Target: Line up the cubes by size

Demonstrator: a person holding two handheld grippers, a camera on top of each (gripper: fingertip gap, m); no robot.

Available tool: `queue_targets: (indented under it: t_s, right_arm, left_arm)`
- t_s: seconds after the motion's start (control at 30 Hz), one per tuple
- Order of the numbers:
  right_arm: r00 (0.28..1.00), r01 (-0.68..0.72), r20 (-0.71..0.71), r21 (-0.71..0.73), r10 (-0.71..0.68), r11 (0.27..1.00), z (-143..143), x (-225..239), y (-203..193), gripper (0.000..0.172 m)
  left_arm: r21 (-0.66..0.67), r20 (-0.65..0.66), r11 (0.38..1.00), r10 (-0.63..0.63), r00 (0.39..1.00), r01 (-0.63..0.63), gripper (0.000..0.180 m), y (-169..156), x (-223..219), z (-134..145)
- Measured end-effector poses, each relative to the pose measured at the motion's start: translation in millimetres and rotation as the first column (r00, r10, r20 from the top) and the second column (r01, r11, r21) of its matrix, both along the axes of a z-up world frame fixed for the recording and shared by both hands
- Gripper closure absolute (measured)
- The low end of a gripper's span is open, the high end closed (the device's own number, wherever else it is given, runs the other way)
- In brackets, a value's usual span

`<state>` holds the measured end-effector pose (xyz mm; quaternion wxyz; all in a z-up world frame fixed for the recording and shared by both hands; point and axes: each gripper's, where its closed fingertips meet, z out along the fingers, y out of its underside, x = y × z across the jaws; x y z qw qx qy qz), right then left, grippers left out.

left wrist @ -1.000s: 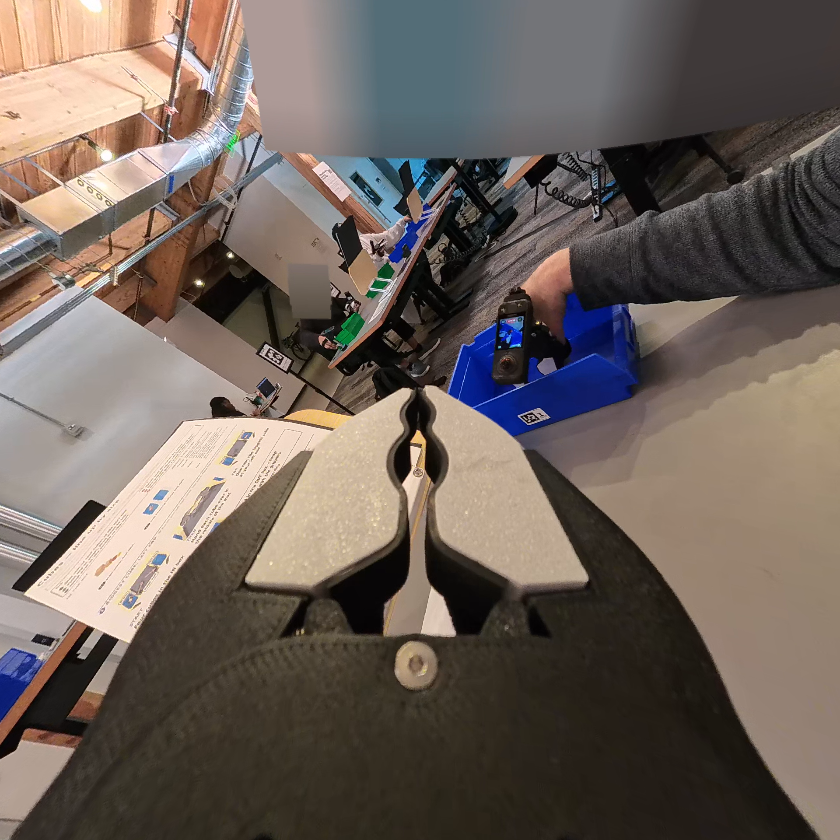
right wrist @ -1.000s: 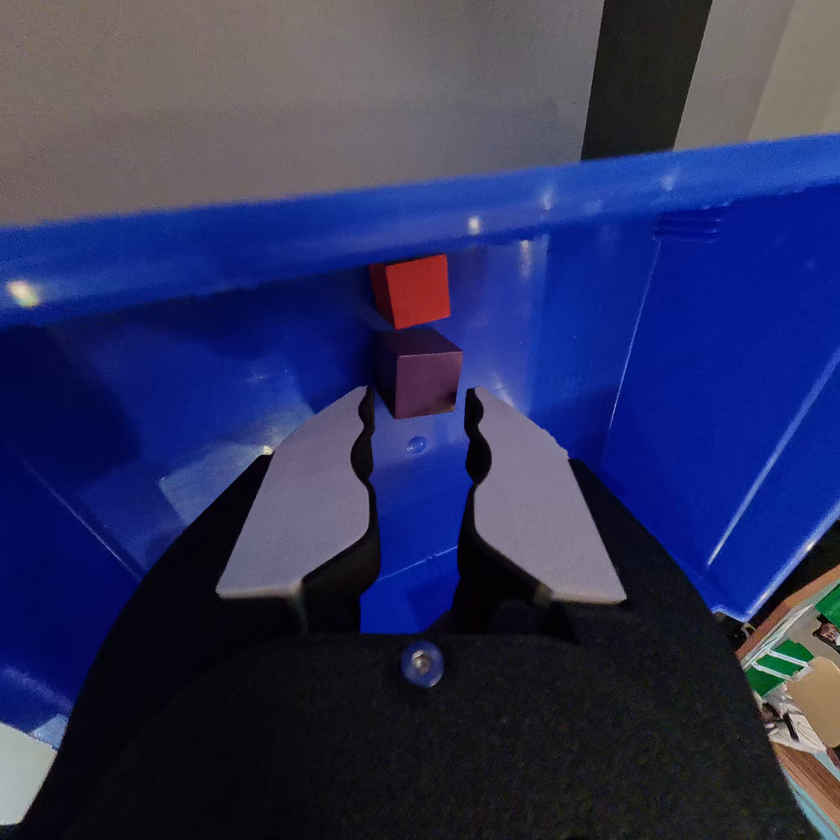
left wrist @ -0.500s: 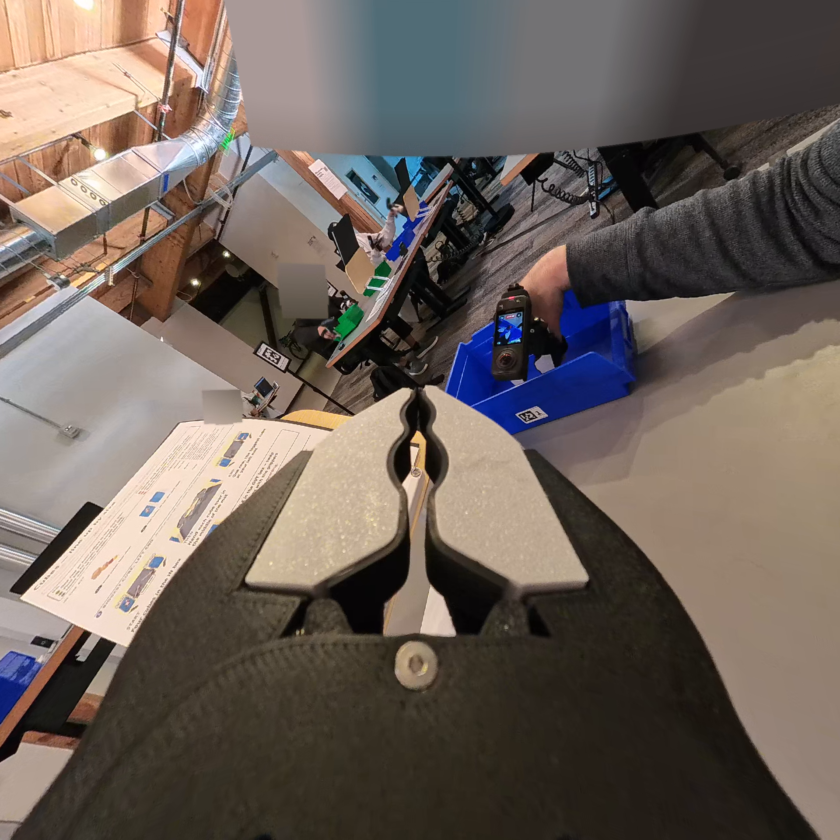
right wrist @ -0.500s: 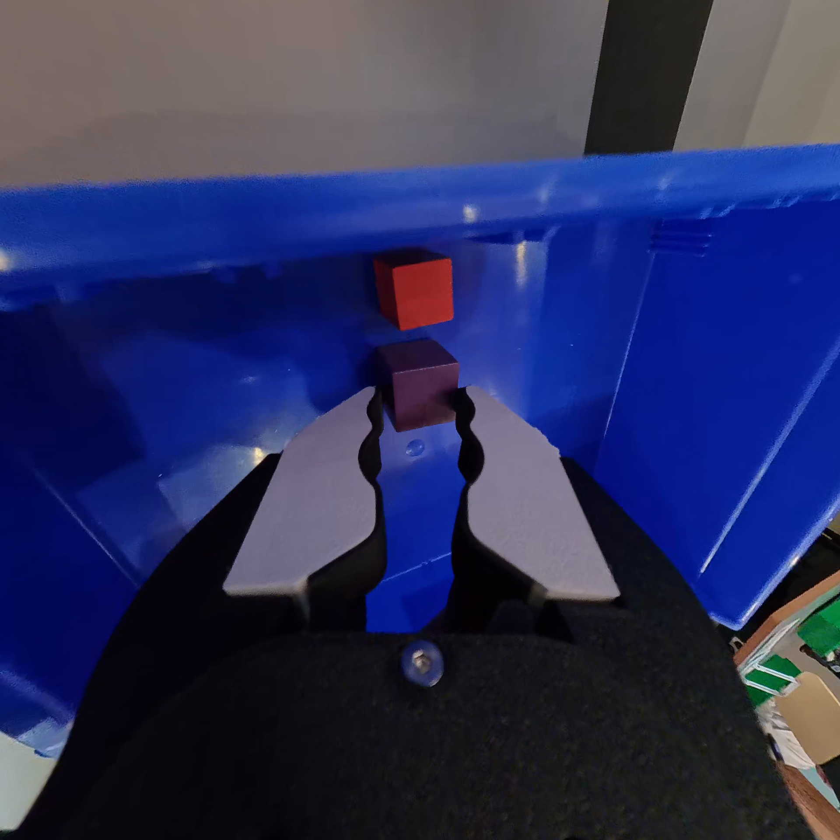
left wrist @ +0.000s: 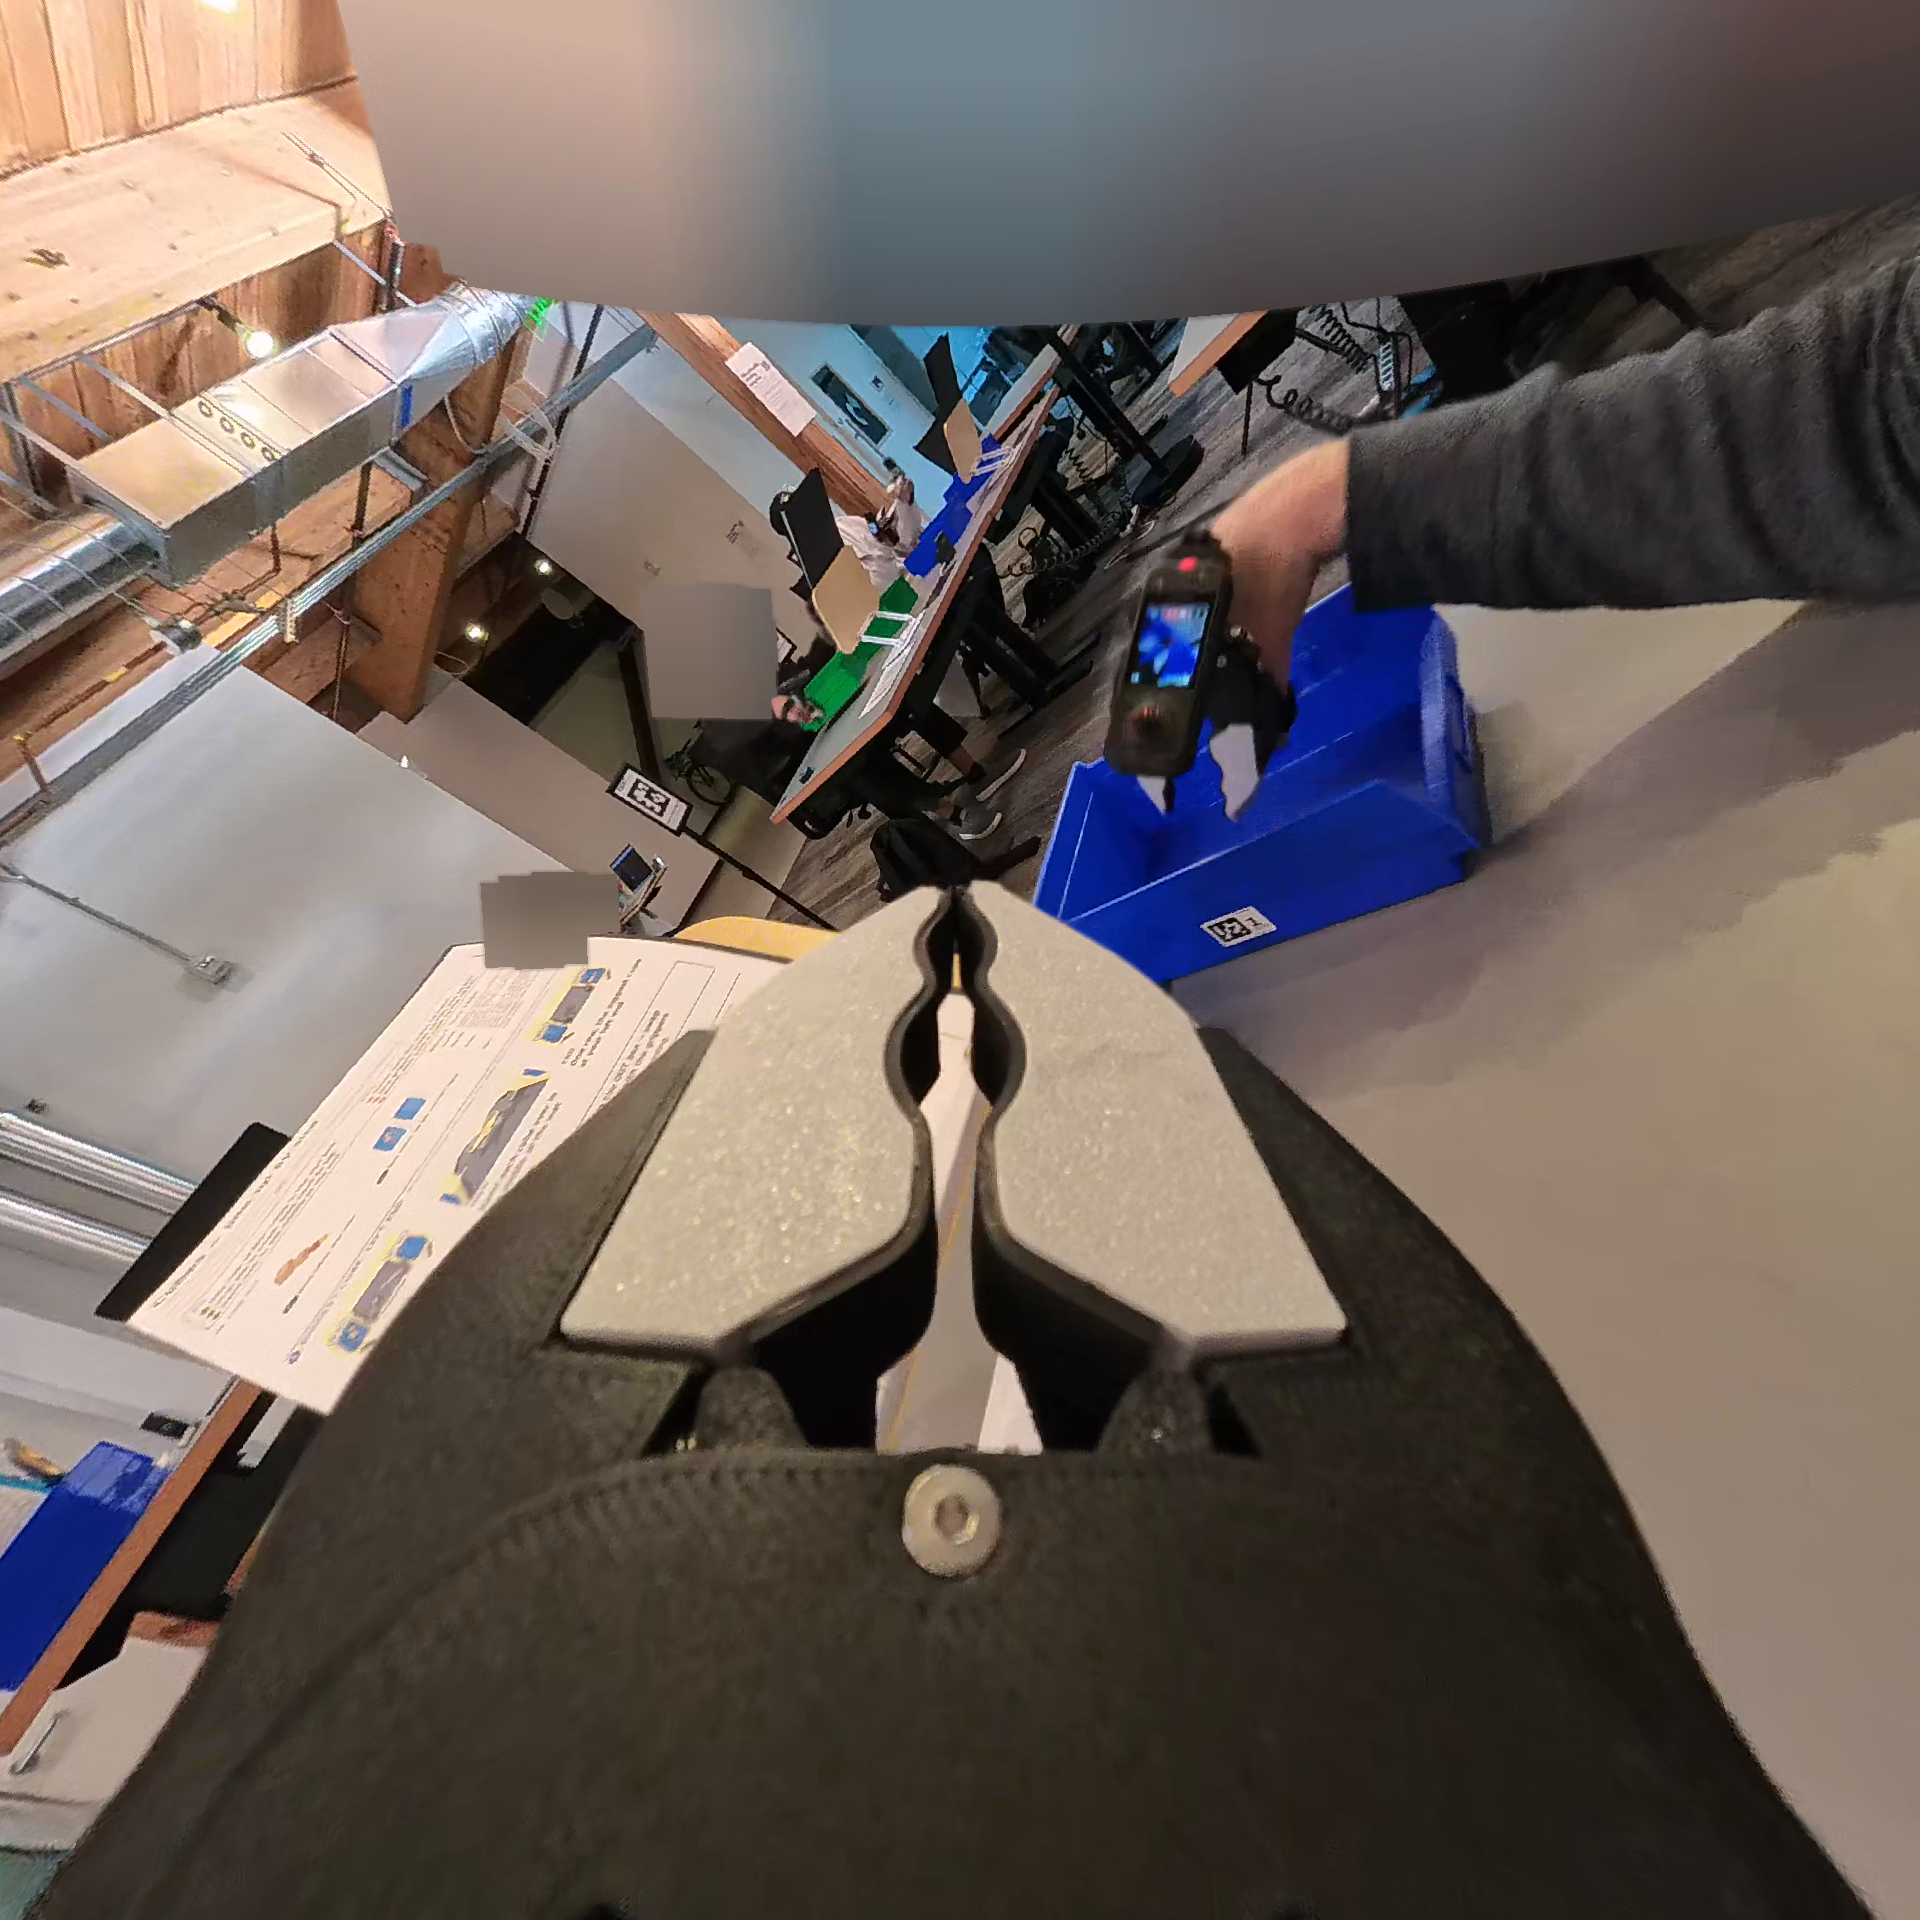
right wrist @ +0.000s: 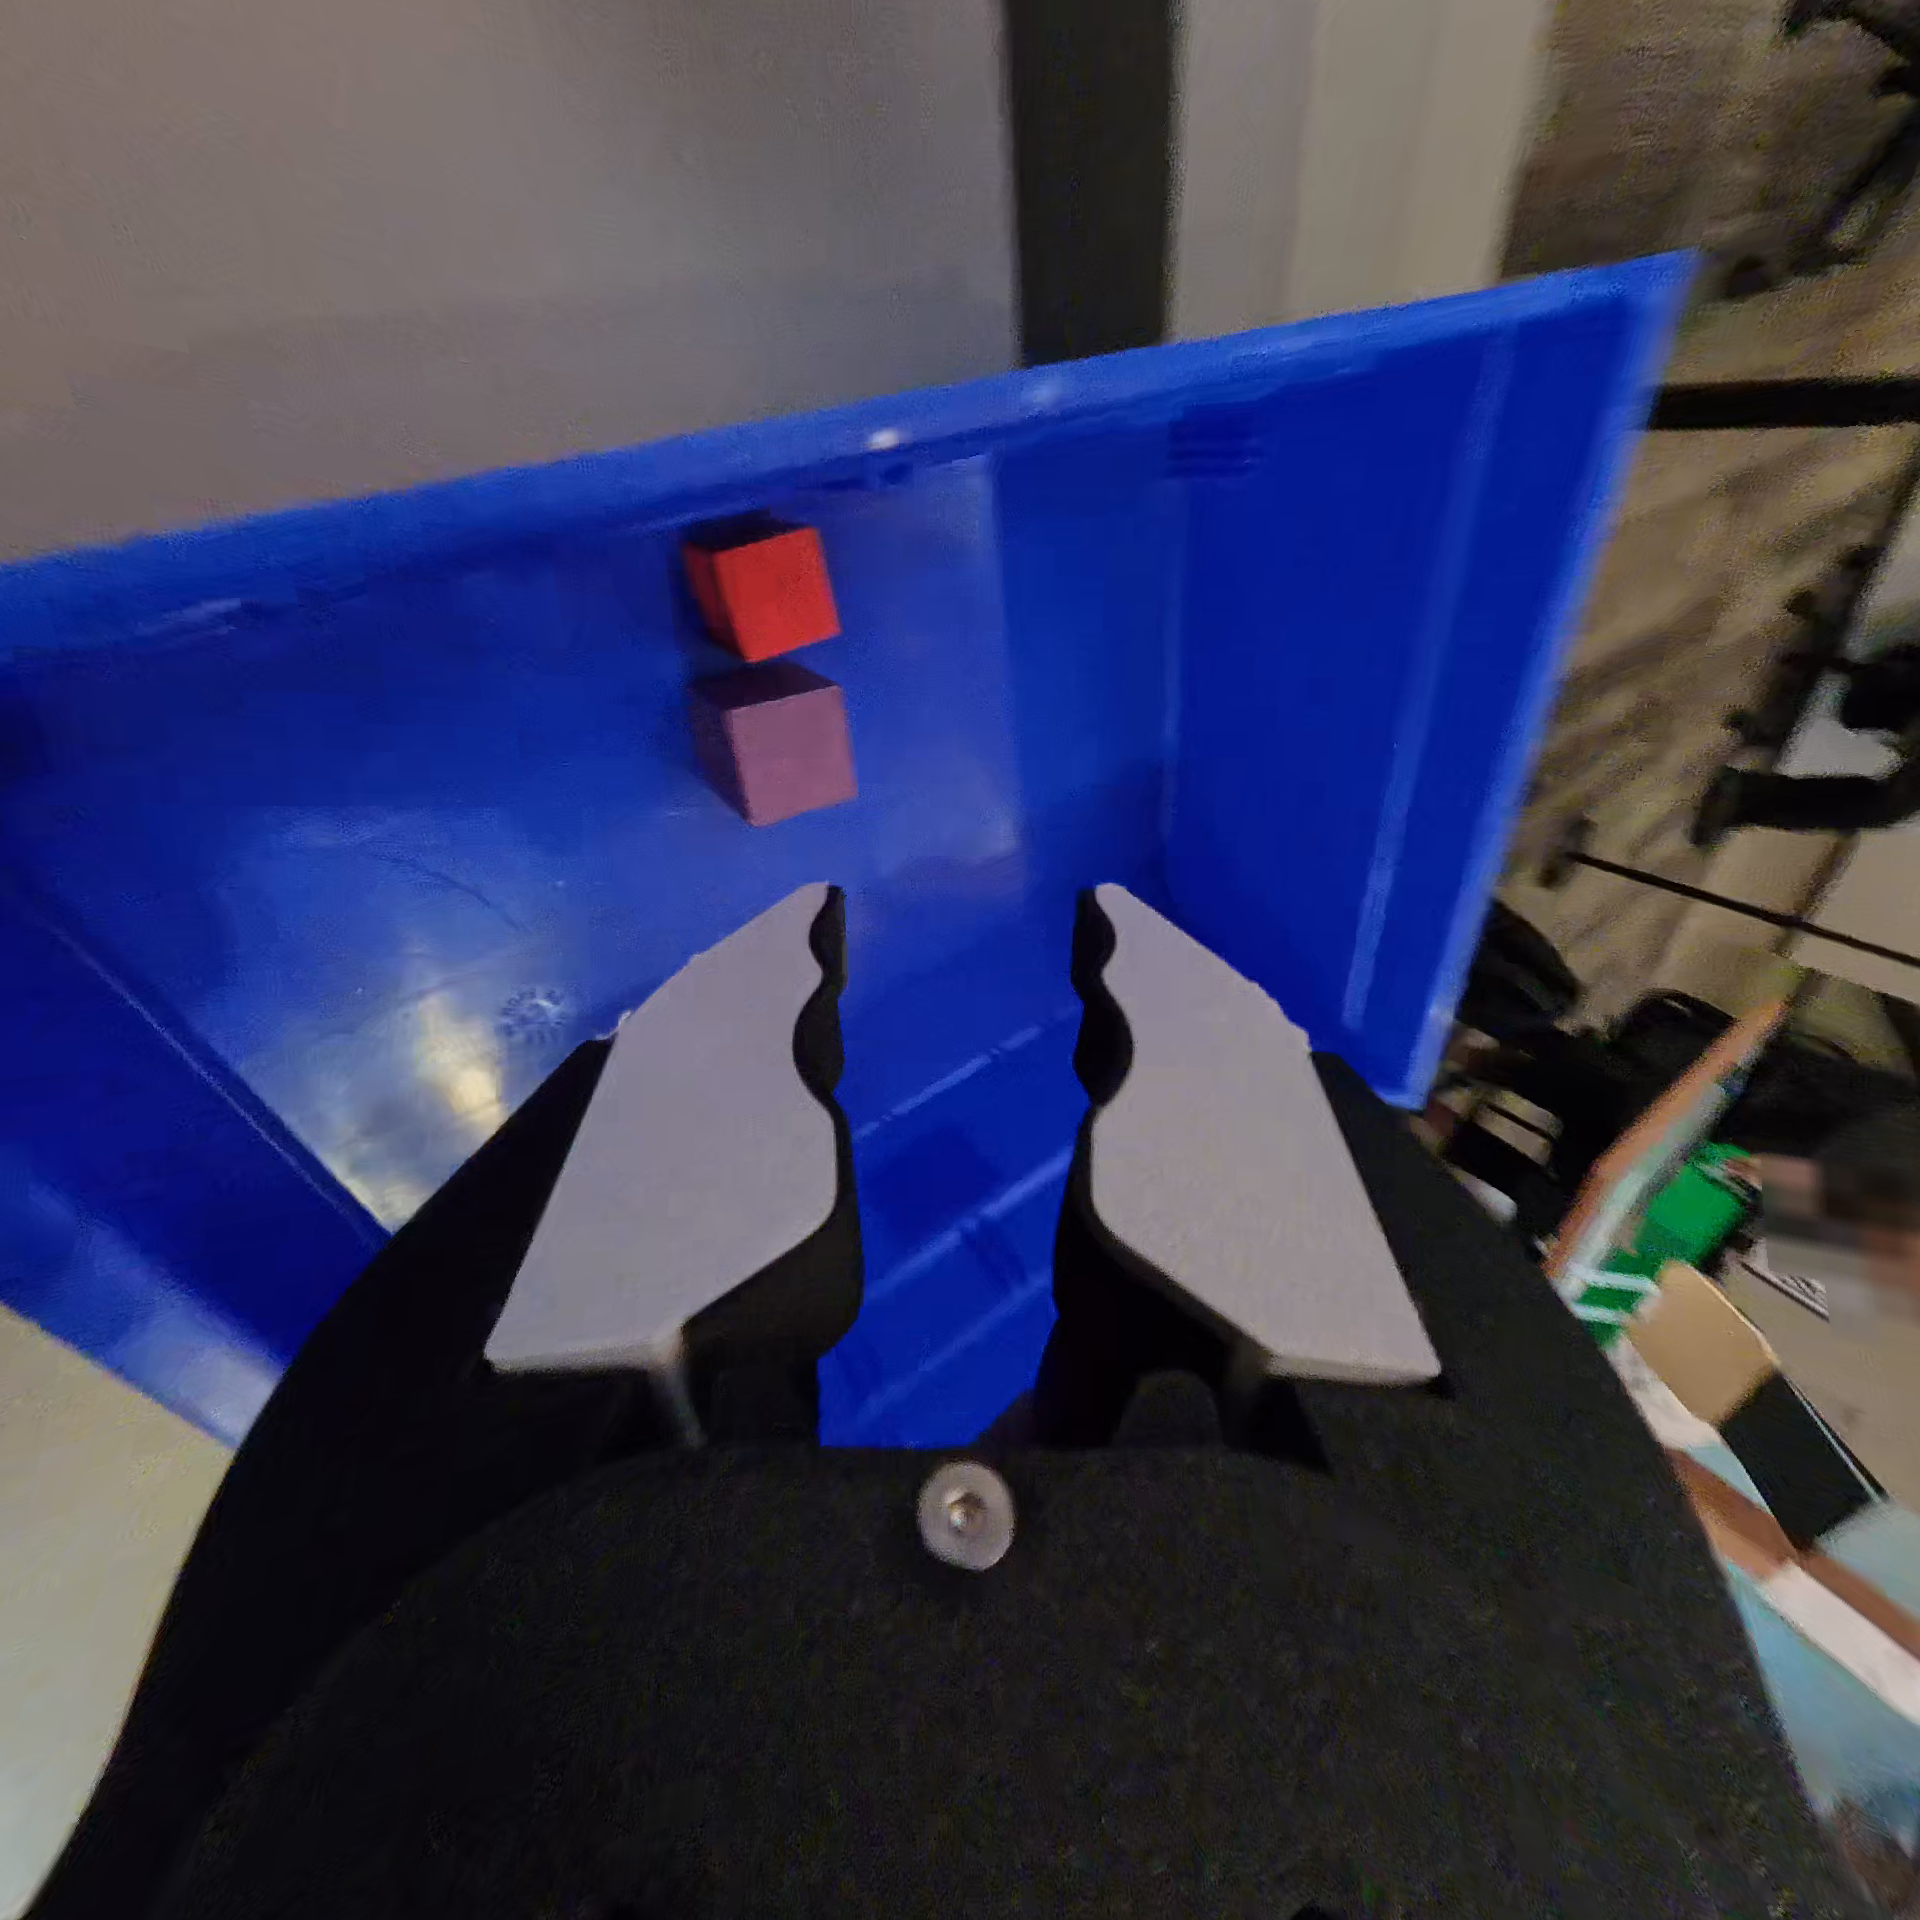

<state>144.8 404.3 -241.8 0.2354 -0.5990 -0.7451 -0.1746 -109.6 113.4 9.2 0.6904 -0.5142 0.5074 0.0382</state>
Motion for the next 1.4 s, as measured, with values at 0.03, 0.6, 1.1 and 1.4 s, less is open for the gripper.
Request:
queue_targets:
  t_s: [0.03,0.6,1.1,1.4]
  right_arm:
    - [0.999,0.004,-0.038,0.052,-0.002,0.999,17.7,-4.7,-3.2,0.131]
    - [0.639,-0.376,-0.662,0.175,0.391,0.910,190.6,-228.0,-206.8,0.148]
    - [0.726,-0.446,-0.511,0.160,0.461,0.880,151.2,-257.3,-212.8,0.145]
    - [0.728,-0.475,-0.494,0.138,0.476,0.869,142.5,-254.5,-210.0,0.144]
  left_arm:
    - [0.004,-0.004,1.000,0.015,1.000,-0.015,0.180,-1.1,-3.1,1.2]
    - [-0.092,-0.268,0.744,0.622,0.736,-0.662,0.162,0.1,-175.2,-53.4]
    - [-0.447,-0.799,0.411,0.215,0.561,-0.795,0.111,46.7,-355.2,-259.9]
    - [-0.452,-0.873,0.315,0.038,0.487,-0.834,0.133,55.0,-379.9,-310.9]
